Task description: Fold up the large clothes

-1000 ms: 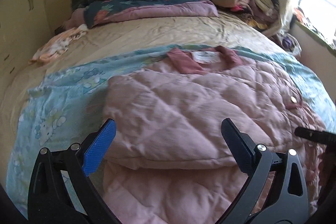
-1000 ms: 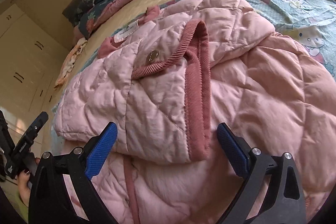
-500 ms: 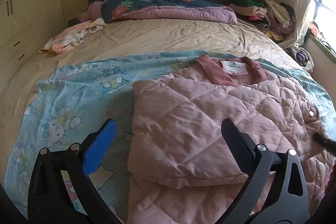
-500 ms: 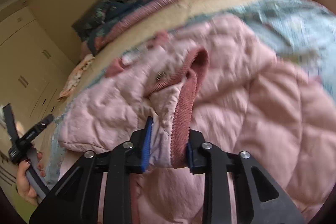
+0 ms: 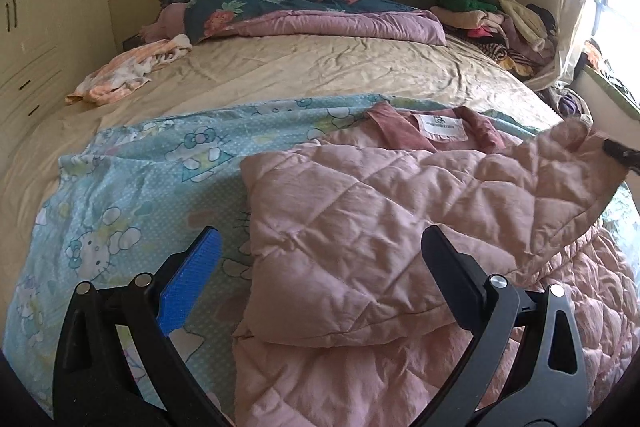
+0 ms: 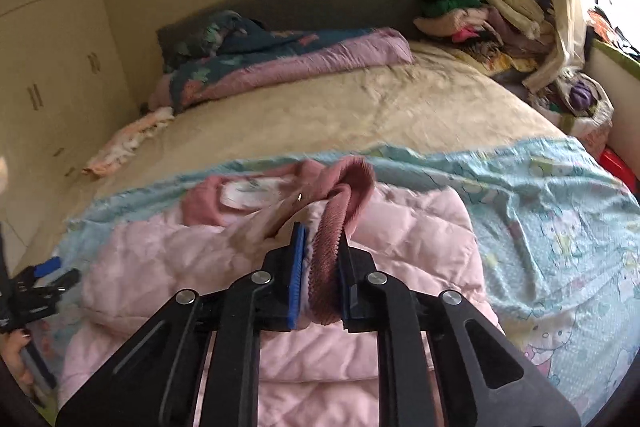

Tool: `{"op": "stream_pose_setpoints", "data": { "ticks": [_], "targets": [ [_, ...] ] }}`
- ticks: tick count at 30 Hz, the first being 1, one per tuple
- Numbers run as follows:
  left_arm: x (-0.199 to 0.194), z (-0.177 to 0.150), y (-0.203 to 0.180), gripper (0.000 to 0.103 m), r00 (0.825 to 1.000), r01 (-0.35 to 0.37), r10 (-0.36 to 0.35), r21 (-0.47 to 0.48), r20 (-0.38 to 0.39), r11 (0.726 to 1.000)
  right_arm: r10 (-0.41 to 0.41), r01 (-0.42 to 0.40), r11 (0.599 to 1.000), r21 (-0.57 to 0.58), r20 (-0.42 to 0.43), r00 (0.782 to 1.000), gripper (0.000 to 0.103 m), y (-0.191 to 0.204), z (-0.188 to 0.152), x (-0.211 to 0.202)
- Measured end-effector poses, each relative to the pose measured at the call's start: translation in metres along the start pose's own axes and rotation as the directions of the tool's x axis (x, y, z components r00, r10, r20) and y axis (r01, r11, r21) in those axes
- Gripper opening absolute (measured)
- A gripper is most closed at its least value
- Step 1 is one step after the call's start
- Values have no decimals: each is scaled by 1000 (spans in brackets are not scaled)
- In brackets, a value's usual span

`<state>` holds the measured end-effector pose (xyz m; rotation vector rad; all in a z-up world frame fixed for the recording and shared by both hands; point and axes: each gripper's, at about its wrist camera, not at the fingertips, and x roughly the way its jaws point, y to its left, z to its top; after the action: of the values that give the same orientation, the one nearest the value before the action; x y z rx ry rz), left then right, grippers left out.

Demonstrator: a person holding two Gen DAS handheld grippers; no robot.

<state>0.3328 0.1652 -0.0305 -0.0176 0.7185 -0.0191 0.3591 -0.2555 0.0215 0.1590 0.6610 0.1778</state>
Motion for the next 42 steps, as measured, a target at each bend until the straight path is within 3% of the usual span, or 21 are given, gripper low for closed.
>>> {"op": "stream_pose_setpoints", "data": {
  "ticks": [10,13,15,17,19,22,25,34,38,42],
  "targets": [
    [8,-4,-7,94,1000,27,-28,45,14,999,-37,50,994,99,-131,991,15,-29,-46,39],
    [11,-5,-9,94,999,44,-45,59,16,997,-37,52,994,99,-153,987,24,-25,-47,40],
    [14,-7,-11,93,998,68,-68,57,3,996,-41,53,995,81,-146,988,39,-21,-44,34],
    [19,-10,-15,88,995,99,-98,66,-15,993,-50,54,998,40,-107,993,47,-10,-39,23],
    [24,-13,-19,67,991,131,-128,71,-41,989,-63,62,998,-11,-76,995,52,2,-36,14],
    [36,-20,-20,55,982,168,-164,37,-92,985,-32,27,996,-80,-63,998,55,25,-31,7],
    [46,-27,-19,54,976,172,-166,32,-141,985,-6,-5,993,-121,-89,996,58,47,-28,11],
    [52,-36,-18,54,971,171,-165,19,-173,985,41,-92,968,-235,-213,976,69,108,-28,58],
    [52,-35,-18,54,971,171,-165,19,-175,985,-16,-62,972,-228,-325,946,71,105,-43,100],
    [52,-34,-21,54,972,164,-156,30,-178,986,-40,-42,968,-248,-318,947,73,104,-57,112]
  ]
}}
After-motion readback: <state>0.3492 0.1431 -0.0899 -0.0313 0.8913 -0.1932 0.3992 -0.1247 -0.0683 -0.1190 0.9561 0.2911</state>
